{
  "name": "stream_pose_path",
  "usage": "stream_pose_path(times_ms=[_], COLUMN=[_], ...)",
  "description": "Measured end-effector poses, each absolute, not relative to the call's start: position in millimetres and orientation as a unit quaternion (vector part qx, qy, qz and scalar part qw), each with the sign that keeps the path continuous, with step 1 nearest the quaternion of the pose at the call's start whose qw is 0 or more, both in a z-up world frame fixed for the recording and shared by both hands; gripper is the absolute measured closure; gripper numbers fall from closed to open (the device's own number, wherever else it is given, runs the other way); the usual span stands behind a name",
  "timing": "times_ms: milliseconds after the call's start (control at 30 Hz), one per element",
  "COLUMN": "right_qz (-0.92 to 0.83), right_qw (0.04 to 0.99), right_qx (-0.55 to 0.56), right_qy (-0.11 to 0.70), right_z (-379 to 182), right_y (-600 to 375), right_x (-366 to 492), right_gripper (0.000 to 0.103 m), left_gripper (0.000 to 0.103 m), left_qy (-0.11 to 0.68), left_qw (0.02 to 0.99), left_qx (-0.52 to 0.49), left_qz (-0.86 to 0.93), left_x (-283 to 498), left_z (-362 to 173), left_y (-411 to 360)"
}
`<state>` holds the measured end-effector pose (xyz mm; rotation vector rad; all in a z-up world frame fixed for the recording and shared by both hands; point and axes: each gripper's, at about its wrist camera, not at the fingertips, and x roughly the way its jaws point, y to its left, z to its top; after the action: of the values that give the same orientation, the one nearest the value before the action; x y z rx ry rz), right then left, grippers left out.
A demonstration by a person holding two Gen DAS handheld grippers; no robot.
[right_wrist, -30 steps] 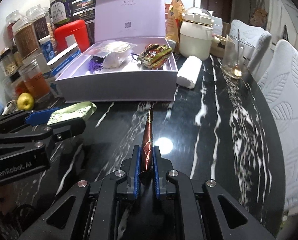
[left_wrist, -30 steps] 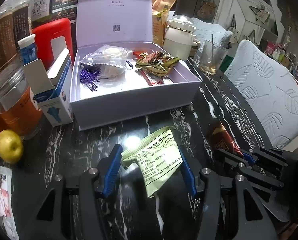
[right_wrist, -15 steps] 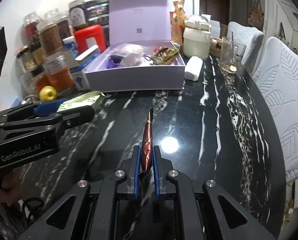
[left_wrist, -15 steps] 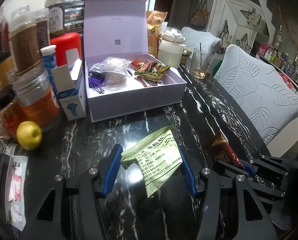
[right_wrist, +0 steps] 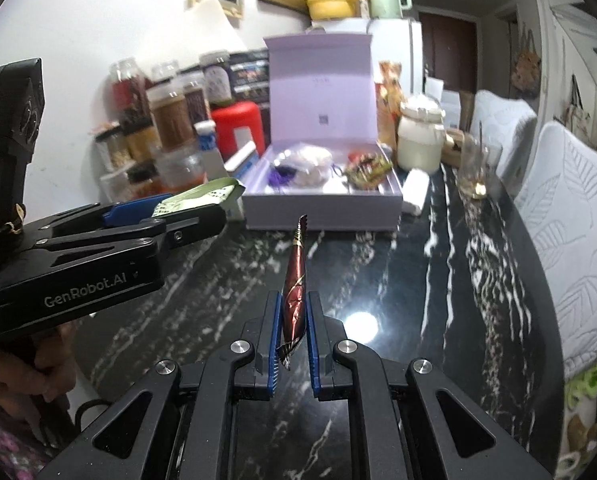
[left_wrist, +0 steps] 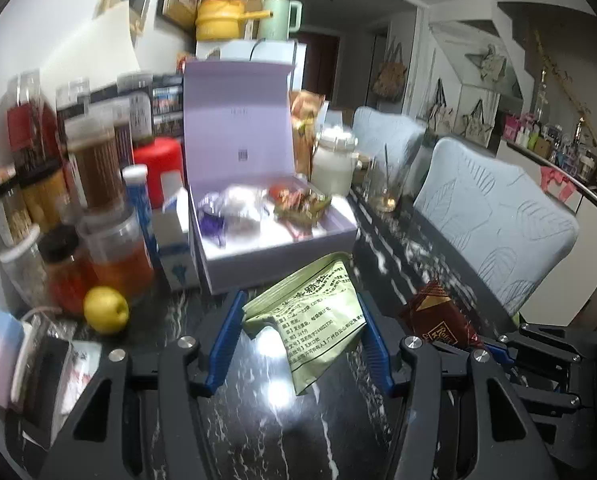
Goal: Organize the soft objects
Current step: 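Lift both held packets and carry them over the lavender box, then lower both packets into the box and open both tools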
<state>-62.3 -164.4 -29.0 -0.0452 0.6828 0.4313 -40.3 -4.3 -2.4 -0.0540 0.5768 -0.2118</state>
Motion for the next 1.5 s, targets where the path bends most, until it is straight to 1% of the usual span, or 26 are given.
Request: stream_pose_path(times_ms=[300, 433, 600, 1033, 1500], right_qz=[0.227, 0.232, 0.235, 0.239, 0.246], right_qw=[0.933, 0.938, 0.942, 0.947, 0.946], right_qx=[-0.032, -0.036, -0.04, -0.051, -0.054], right_qy=[0.279, 0.256, 0.235, 0.209, 0.205], right_z=[12.9, 31.3, 50.8, 78.7, 80.9], right_y=[-164.9, -166.9, -170.3, -178.8, -174.2], right_x=[-59.1, -49.7, -30.8, 32.0, 114.7], right_gripper=[0.091, 0.091, 0.091, 0.091, 0.091], left_gripper=[0.048, 0.048, 0.048, 0.048, 0.048], left_qy=[0.226, 0.194, 0.174, 0.172, 0.186], left_qw=[0.967, 0.975, 0.979, 0.979, 0.977], left_qx=[-0.028, -0.028, -0.021, -0.037, -0.037], left_qz=[-0.11, -0.107, -0.104, -0.101, -0.097], left_x=[-35.2, -27.9, -12.2, 62.0, 149.0], left_z=[41.8, 64.4, 82.2, 101.6, 95.7], left_y=[-0.8, -1.9, -5.9, -4.2, -8.8])
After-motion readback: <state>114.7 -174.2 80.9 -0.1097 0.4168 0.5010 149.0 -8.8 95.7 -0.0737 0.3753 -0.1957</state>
